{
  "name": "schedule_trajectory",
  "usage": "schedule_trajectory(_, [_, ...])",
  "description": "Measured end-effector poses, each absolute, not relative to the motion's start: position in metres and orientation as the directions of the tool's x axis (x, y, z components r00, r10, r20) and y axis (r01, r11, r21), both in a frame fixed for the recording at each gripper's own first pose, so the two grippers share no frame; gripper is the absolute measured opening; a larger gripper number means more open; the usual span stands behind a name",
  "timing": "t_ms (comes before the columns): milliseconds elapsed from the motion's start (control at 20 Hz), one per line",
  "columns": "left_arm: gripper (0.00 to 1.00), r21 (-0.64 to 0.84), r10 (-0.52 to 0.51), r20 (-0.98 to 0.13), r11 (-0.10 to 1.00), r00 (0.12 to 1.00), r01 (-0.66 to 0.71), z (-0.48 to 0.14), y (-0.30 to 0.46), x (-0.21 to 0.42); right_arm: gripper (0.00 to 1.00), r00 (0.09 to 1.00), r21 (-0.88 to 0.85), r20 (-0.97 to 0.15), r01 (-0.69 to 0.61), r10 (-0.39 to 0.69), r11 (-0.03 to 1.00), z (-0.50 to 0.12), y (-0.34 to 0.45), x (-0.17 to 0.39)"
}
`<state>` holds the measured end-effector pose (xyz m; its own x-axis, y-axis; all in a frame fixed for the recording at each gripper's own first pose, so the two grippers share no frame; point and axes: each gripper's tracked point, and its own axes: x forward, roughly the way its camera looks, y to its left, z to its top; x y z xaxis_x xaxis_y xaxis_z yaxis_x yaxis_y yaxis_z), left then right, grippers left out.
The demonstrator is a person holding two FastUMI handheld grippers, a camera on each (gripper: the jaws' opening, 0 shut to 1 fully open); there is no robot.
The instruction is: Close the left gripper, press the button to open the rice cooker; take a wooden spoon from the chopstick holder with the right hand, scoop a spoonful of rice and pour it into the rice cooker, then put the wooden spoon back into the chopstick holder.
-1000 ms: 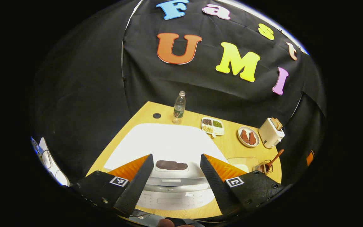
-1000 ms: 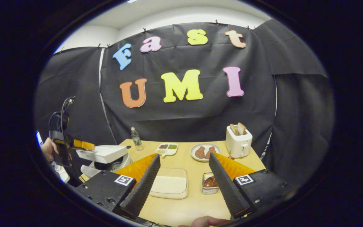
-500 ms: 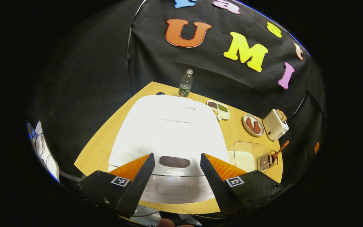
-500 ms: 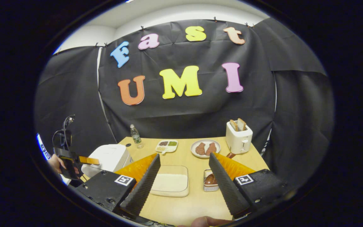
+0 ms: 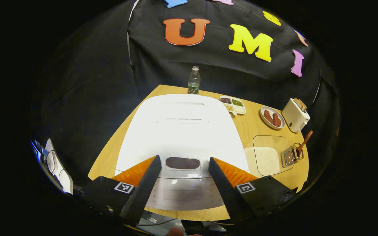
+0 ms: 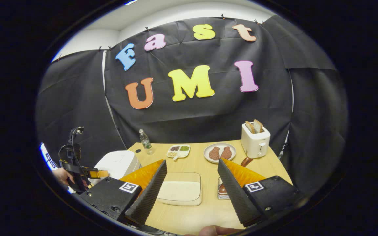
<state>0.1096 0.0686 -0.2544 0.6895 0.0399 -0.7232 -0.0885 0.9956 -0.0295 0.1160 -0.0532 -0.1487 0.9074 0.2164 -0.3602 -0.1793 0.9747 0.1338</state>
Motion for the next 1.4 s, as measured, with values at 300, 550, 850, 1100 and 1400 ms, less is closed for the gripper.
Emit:
schedule_trajectory(300, [0.98,0.007,0.114,-0.681,0.989,0.723,-0.149,-0.249,0.077,0.114,1.00,0.887,0.145,-0.372,-0.234,0.272,0.961,-0.158,-0.059,0.132])
schedule_trajectory(550, [0.97,-0.009,0.155,-0.654,0.977,0.740,-0.213,-0.236,0.079,0.112,1.00,0.879,0.148,-0.375,-0.256,0.294,0.955,-0.159,-0.076,0.153])
schedule_trajectory(850, [0.93,-0.072,0.133,-0.482,0.979,0.866,-0.190,-0.156,0.054,0.113,1.00,0.918,0.116,-0.302,-0.231,0.256,0.966,-0.125,-0.084,0.161])
schedule_trajectory(1100, [0.94,-0.072,0.080,-0.247,0.992,0.966,-0.101,-0.049,0.030,0.085,1.00,0.965,0.049,-0.188,-0.176,0.182,0.983,-0.077,-0.068,0.120])
schedule_trajectory(1400, [0.95,-0.102,-0.117,-0.119,0.989,0.986,0.105,0.001,-0.021,0.011,0.96,0.993,0.010,-0.103,-0.061,0.061,0.998,-0.041,-0.046,0.018])
